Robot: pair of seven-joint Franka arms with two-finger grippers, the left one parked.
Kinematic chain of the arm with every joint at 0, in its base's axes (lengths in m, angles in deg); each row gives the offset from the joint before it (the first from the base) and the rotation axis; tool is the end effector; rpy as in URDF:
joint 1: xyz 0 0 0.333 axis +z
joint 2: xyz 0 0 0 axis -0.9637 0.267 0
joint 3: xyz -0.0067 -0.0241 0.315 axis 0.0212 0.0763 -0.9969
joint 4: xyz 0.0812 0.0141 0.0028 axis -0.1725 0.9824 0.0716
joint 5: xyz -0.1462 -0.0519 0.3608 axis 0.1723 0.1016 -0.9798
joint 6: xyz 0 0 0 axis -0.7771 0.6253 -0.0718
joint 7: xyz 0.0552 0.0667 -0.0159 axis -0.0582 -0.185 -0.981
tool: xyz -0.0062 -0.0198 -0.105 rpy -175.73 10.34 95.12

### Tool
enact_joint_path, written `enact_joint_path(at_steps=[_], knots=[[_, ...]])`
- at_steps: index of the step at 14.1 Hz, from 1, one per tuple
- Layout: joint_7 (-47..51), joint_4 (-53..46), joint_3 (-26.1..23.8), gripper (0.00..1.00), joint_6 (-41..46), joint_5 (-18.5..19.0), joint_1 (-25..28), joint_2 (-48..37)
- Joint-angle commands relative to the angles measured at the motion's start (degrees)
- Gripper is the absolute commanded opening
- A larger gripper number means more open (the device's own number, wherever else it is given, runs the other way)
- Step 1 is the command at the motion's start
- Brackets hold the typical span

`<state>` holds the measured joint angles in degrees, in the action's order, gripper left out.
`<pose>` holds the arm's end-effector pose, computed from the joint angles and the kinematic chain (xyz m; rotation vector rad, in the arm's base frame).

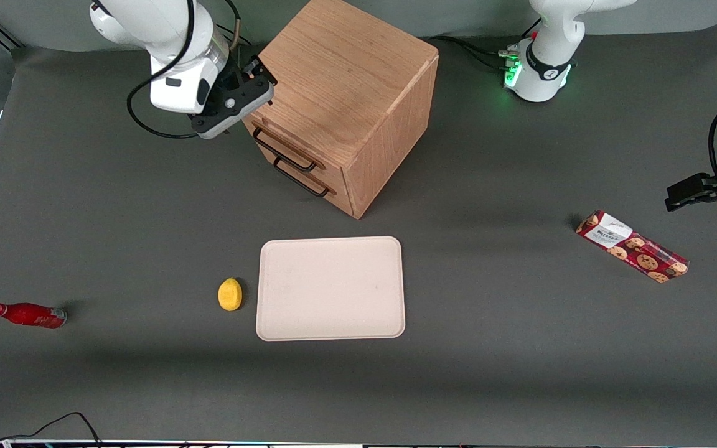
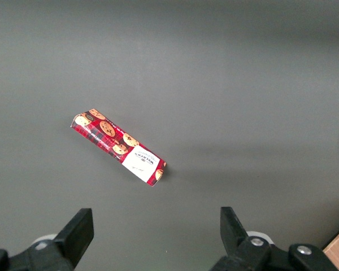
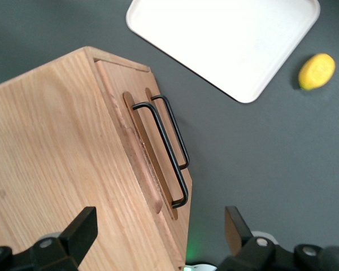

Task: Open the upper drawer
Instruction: 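Move the right gripper toward the upper drawer's black handle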

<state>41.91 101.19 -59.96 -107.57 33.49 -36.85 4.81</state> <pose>0.4498 0.3121 0.5987 -2.8795 -0.9106 0.2184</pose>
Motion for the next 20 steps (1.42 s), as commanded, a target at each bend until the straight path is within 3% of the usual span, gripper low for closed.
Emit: enact_joint_path(at_steps=[1,5,9,16,20], knots=[[-9.2,0.1,1.9,1.00,-0.2,-4.1,-0.5,1.7],[-21.1,3.6,5.7,1.00,-3.2,-9.4,-1.2,2.0],[-21.5,5.1,6.2,1.00,-4.0,-10.4,-1.6,2.5],[-22.7,15.8,5.8,1.00,-15.1,-10.5,-1.3,2.6],[-23.7,20.6,5.6,1.00,-18.4,-15.9,-1.2,3.0]])
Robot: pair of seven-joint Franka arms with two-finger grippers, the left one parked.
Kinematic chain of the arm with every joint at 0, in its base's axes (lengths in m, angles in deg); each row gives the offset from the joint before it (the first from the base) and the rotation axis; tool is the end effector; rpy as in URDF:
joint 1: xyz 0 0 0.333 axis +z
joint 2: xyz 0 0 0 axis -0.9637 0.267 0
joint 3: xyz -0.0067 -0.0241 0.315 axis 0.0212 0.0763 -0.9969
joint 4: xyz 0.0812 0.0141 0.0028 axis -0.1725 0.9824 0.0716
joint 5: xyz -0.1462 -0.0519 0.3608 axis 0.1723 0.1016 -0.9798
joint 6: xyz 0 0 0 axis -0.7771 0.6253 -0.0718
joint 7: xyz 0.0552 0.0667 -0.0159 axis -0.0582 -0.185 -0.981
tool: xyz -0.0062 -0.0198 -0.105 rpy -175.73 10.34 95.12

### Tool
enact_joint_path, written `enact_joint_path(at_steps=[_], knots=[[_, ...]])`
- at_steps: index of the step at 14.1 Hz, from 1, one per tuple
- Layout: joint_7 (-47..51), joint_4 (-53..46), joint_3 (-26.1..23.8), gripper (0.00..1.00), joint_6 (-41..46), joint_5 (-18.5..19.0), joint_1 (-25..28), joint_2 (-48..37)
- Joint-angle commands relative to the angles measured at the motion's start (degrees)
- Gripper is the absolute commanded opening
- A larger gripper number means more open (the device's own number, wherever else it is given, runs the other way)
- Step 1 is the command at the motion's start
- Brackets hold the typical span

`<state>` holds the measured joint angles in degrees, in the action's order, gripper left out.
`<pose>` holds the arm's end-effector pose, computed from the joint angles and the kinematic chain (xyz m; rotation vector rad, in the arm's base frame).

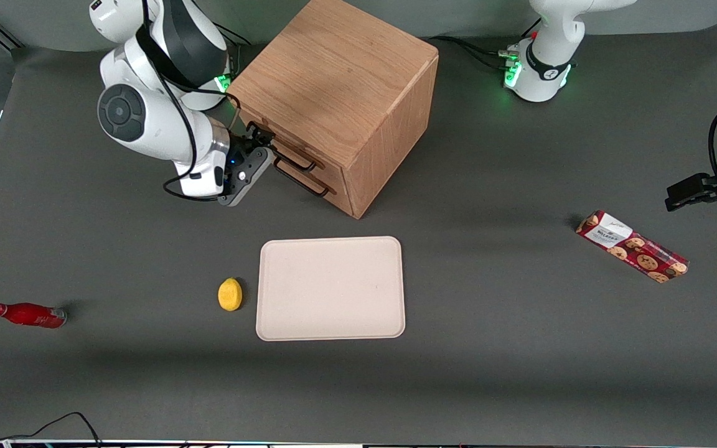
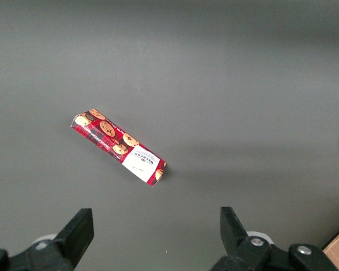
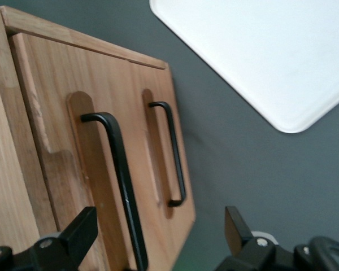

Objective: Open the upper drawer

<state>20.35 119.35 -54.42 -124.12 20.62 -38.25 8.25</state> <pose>0.4838 0.2727 0.4440 -2.5980 -1.0156 0.2829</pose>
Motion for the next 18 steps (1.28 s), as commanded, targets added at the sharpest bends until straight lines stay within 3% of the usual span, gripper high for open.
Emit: enact_joint_path(at_steps=[1,14,18], knots=[[-2.3,2.6,0.1,1.00,-2.0,-3.1,0.4,-0.3],[-3.4,6.9,-1.6,1.00,-6.4,-3.2,0.6,0.8],[-9.1,6.6,-1.4,1.00,-7.1,-3.2,-0.4,1.8]])
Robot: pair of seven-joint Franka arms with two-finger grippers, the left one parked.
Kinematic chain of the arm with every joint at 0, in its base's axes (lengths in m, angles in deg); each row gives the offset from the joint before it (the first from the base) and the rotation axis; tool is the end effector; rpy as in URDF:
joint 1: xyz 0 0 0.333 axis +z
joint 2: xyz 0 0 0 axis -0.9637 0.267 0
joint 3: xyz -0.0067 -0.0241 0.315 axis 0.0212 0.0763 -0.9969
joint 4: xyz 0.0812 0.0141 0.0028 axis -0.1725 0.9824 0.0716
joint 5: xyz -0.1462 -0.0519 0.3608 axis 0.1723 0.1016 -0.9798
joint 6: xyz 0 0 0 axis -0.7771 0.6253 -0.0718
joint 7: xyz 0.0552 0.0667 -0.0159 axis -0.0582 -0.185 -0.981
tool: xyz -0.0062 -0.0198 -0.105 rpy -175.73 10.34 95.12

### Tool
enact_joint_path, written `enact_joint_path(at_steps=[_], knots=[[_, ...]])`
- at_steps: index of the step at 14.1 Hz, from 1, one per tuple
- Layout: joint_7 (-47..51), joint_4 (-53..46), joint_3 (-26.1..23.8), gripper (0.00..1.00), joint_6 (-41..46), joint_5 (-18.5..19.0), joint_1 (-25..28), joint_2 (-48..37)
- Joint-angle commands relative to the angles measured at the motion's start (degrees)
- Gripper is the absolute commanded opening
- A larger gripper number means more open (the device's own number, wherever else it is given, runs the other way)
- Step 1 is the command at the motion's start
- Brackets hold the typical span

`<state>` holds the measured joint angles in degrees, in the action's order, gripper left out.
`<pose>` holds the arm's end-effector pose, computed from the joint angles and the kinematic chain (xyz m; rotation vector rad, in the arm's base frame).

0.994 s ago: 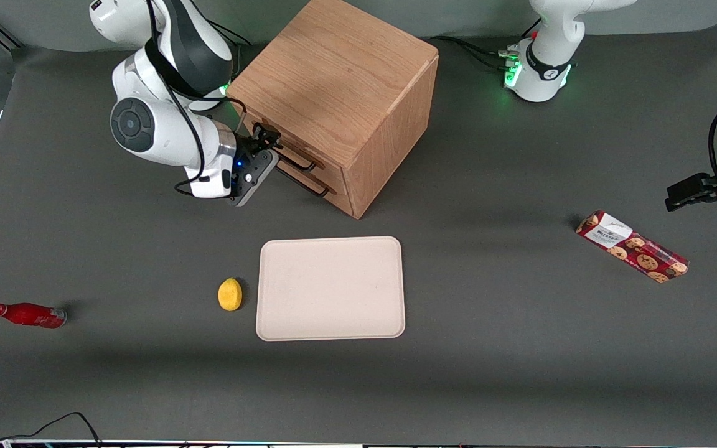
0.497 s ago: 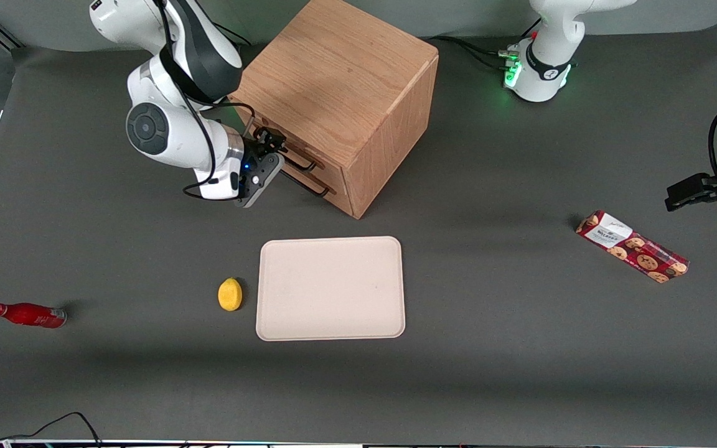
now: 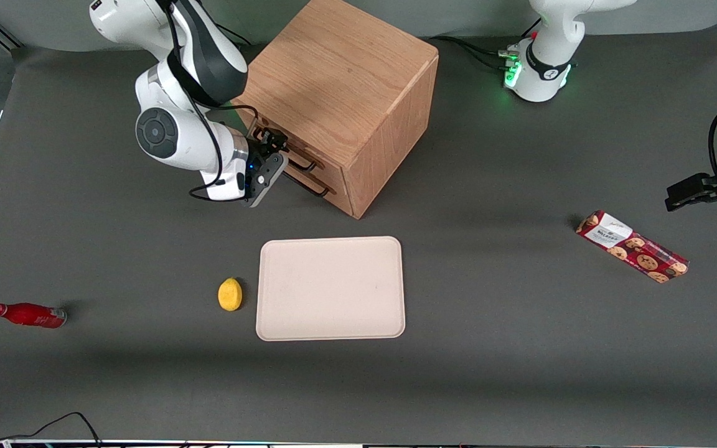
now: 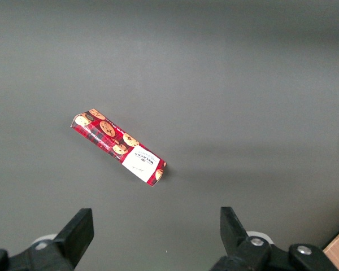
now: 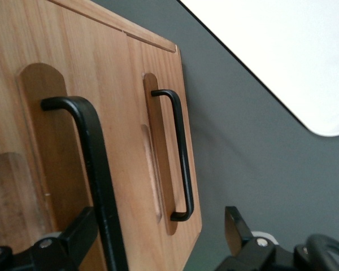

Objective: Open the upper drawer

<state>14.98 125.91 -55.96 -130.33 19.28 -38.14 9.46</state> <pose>0.4677 0.2784 0.3883 -2.5511 -1.1003 0.3031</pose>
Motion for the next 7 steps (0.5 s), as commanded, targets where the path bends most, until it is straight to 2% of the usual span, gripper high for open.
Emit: enact_joint_path(at_steps=[1,7], knots=[[-3.9,-0.2,0.3,1.00,-1.0,-1.8,-0.5,1.1],[-10.5,-2.8,0.9,1.00,-0.9,-1.8,-2.9,2.9]])
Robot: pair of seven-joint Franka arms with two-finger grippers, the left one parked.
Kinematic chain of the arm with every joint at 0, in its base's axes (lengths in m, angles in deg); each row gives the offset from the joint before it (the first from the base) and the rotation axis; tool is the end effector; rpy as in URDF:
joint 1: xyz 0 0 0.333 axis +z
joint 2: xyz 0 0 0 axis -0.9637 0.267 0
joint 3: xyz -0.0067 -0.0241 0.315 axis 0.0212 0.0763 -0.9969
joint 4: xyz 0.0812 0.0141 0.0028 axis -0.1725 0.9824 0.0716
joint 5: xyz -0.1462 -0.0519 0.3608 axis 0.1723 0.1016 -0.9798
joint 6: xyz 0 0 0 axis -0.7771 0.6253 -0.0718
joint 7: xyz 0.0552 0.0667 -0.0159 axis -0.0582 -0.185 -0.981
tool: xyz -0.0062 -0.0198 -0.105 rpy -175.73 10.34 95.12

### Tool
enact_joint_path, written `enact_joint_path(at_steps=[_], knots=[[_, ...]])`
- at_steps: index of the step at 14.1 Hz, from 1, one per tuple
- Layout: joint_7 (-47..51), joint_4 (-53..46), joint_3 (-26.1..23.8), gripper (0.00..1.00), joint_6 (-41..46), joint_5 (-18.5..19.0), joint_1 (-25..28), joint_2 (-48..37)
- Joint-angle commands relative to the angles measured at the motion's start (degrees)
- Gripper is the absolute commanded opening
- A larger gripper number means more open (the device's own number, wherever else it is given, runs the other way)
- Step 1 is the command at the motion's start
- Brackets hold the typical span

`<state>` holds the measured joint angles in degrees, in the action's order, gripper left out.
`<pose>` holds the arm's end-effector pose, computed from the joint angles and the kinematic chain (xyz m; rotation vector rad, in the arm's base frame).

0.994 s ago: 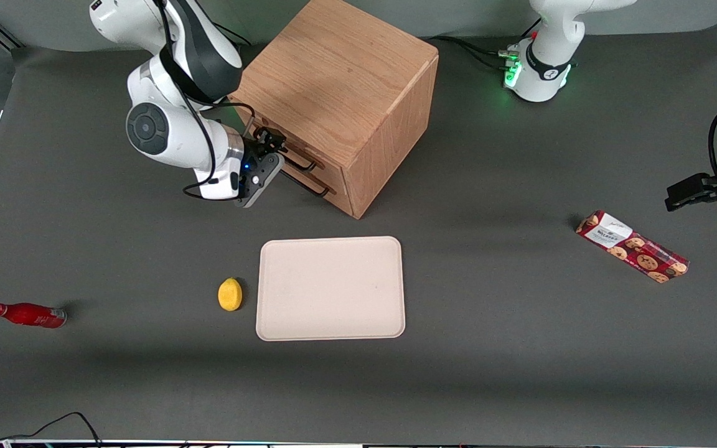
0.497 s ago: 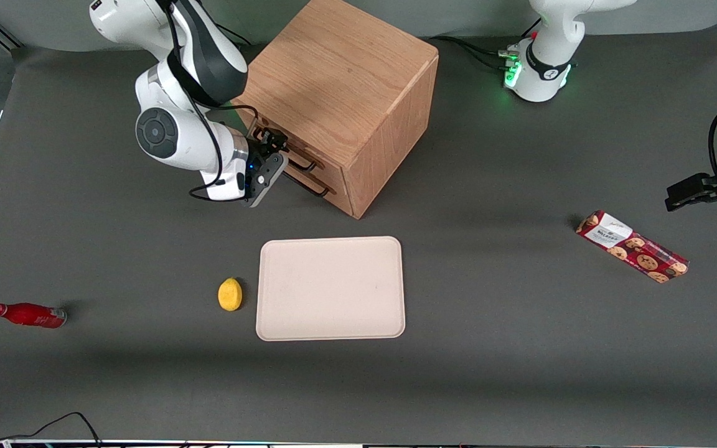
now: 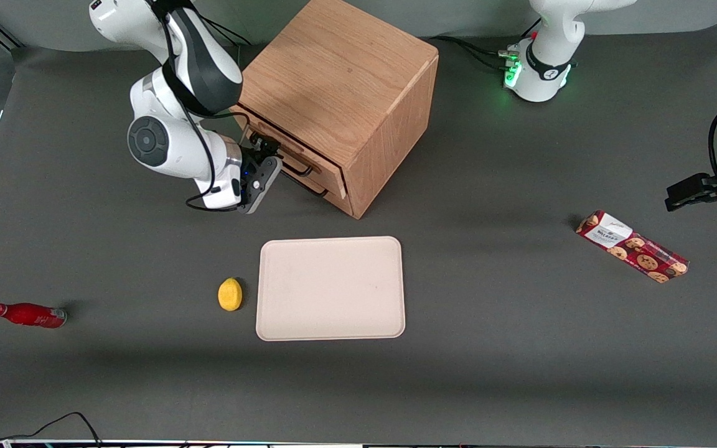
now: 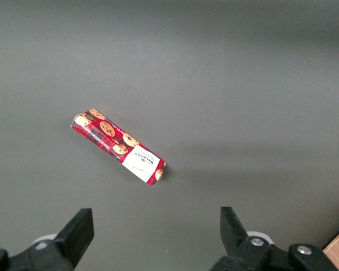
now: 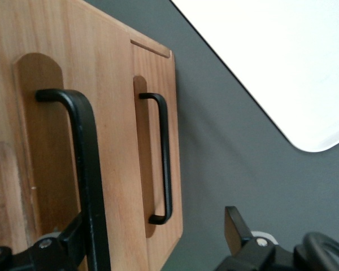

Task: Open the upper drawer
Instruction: 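Pull the handle outward with the right gripper, sliding the drawer open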

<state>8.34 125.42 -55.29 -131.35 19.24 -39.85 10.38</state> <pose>0.4837 0.2605 0.3843 -2.5071 -1.1866 0.2485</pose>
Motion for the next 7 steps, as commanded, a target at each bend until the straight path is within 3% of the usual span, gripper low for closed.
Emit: enact_joint_path(at_steps=[1,7], knots=[[-4.5,-2.8,0.2,1.00,0.1,-1.7,-2.0,2.3],[-10.2,-6.7,2.2,1.00,0.6,-1.6,-3.6,5.0]])
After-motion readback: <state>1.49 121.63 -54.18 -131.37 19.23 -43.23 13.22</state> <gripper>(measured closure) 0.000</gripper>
